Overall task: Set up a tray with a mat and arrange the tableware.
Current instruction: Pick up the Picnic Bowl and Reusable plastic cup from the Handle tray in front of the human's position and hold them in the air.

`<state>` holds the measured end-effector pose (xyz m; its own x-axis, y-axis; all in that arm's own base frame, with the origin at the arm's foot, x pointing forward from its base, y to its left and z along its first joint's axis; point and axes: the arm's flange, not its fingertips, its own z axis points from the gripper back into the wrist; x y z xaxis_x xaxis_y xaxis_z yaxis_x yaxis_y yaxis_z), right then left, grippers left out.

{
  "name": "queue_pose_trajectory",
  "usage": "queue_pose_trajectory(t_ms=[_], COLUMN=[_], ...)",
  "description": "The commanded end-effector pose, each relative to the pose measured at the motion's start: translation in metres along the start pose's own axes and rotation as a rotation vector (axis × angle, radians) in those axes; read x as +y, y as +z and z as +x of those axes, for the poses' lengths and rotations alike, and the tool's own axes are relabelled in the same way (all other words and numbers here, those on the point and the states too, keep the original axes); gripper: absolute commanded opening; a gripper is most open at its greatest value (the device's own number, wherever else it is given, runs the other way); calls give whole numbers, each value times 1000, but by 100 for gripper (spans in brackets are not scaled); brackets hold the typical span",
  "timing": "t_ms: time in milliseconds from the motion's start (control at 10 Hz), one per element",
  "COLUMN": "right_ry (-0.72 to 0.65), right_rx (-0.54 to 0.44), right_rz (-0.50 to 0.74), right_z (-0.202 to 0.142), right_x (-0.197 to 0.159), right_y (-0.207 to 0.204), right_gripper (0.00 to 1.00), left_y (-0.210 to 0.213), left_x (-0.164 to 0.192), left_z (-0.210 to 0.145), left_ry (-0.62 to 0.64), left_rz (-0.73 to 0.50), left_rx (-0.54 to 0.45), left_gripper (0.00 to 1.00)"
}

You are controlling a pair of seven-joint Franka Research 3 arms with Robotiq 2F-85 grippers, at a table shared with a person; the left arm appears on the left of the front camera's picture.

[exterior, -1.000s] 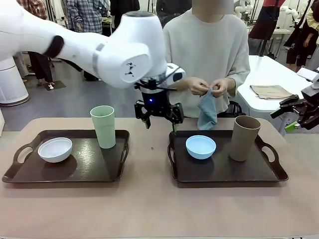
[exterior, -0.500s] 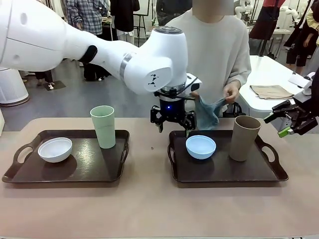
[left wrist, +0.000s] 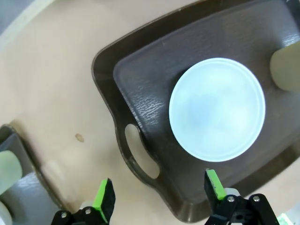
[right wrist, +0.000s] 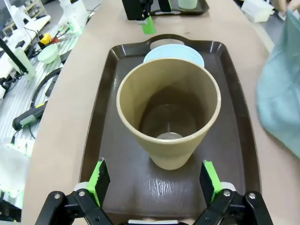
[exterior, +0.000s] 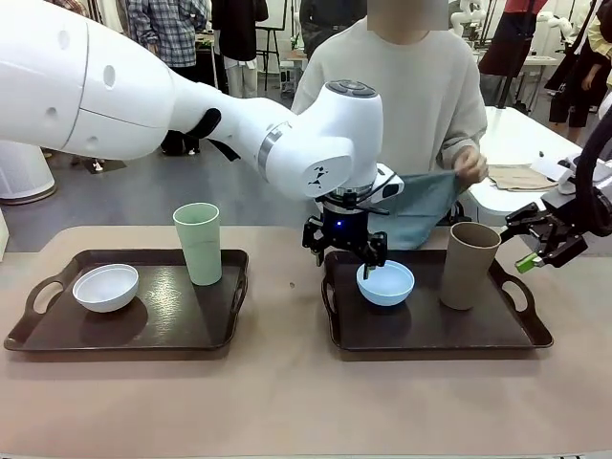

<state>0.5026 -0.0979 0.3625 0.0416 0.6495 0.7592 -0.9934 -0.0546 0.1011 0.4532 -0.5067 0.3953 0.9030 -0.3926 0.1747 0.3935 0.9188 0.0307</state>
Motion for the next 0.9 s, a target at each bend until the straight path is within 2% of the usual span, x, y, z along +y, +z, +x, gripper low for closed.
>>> queue_pose_trajectory(t_ms=[0, 100, 500, 600, 800], right_ry=[-77, 0, -15, -33, -42], right_rx=[-35, 0, -7, 22, 36], right_rz=[-50, 0, -5, -48, -117], right_z=[0, 0, 0, 4, 3], right_x=[-3, 0, -2, -5, -6], right_y=[-6, 0, -2, -13, -22], right_gripper=[100, 100, 100, 100, 100], left_y=[8, 0, -1, 2, 9], left_x=[9, 0, 1, 0, 5], left_z=[4, 0, 2, 4, 11], left_ry=[-10, 0, -1, 58, 178], left_rz=[-17, 0, 0, -1, -65], left_rx=[-2, 0, 0, -71, -134], left_gripper=[100, 100, 100, 100, 100])
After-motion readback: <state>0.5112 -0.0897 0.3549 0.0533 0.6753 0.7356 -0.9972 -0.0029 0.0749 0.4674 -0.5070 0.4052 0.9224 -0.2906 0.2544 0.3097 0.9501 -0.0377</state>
